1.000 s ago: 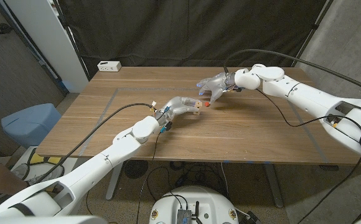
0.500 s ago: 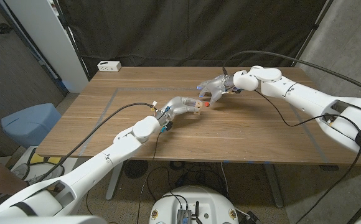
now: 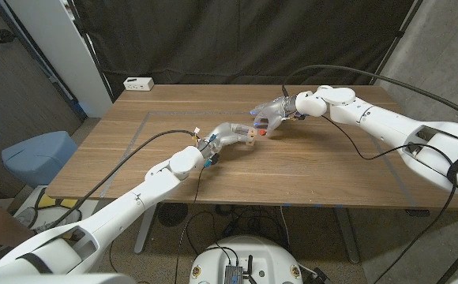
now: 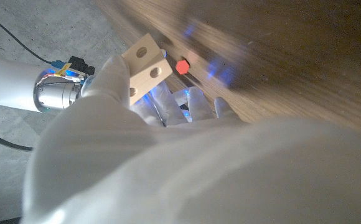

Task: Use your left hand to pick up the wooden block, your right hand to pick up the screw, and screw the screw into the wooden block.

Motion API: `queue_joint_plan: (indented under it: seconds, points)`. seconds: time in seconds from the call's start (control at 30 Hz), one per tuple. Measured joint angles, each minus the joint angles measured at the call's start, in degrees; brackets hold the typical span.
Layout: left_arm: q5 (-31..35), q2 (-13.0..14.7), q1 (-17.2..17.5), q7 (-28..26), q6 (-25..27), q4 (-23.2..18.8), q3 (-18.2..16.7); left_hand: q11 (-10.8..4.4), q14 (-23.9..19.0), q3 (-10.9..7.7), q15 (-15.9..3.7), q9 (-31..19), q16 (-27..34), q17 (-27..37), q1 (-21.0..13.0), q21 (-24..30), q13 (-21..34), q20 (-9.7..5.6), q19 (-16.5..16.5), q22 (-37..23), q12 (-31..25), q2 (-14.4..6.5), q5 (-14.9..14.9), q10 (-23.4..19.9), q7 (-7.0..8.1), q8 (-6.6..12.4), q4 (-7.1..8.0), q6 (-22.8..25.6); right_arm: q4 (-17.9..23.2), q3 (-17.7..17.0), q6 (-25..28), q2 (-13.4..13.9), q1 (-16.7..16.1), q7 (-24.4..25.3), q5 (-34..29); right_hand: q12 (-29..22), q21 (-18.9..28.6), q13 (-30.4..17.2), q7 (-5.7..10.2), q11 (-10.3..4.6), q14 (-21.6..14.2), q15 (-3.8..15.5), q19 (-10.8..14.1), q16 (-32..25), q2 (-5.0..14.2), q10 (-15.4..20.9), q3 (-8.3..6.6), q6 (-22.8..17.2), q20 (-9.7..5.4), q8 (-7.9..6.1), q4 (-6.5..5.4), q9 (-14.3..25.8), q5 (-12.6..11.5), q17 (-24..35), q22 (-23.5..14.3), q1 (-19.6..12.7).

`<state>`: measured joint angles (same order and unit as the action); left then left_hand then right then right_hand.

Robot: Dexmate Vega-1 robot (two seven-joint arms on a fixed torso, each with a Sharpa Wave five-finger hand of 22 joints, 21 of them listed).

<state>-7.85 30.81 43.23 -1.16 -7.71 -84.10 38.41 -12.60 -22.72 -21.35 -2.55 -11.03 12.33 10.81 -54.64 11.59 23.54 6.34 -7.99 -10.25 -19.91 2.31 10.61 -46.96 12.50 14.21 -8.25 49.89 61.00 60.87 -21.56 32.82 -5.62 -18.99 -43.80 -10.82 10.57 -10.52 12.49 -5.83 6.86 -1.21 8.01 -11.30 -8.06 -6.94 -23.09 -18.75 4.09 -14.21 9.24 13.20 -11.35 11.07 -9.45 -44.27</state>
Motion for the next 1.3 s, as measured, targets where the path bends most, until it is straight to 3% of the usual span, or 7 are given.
queue_joint_plan:
  seconds: [0.63,0.97,1.3]
  points:
    - [0.03,-0.83,-1.13,0.51,-0.30,1.77,0.66,0.00,0.00,0.35,0.00,-0.04,0.00,-0.01,0.17,0.00,-0.03,0.00,0.00,0.00,0.08,-0.16,-0.01,0.01,0.00,-0.06,0.12,0.00,-1.20,0.87,0.32,-0.40,0.06,0.50,0.91,-0.44,0.68,-0.29,-0.22,0.51,-1.16,0.11,2.45,-0.44,0.01,1.74,-0.38,-5.12,-0.40,-2.75,-0.04,0.72,0.00,-0.01,0.00,0.00]
    - [0.10,-1.18,-1.48,0.73,-0.41,2.30,0.92,0.01,0.00,0.41,0.00,-0.03,0.00,-0.01,-0.01,0.00,-0.04,0.00,0.00,0.01,0.22,-0.62,-0.06,0.02,0.00,-0.12,0.06,0.00,-2.52,1.42,0.23,-1.21,0.22,1.47,1.15,-0.44,1.12,-0.28,-0.34,0.47,-2.91,0.77,5.68,-0.79,-0.07,3.63,-0.62,-8.29,-1.72,-4.66,0.20,1.06,0.00,-0.01,0.00,-0.86]
    - [0.16,-1.45,-1.86,0.90,-0.43,2.73,1.19,0.01,0.00,0.42,0.00,0.00,0.00,-0.01,0.00,0.00,-0.01,0.00,0.00,0.00,0.24,-0.60,-0.07,0.02,0.00,-0.18,0.05,0.00,-4.00,2.08,-0.61,-1.85,0.63,3.58,1.19,-0.85,1.12,-0.28,-0.44,-0.74,-4.52,1.83,7.57,-1.00,-0.14,5.46,-1.24,-11.33,-3.48,-6.38,0.37,1.59,0.00,-0.01,0.01,-1.38]
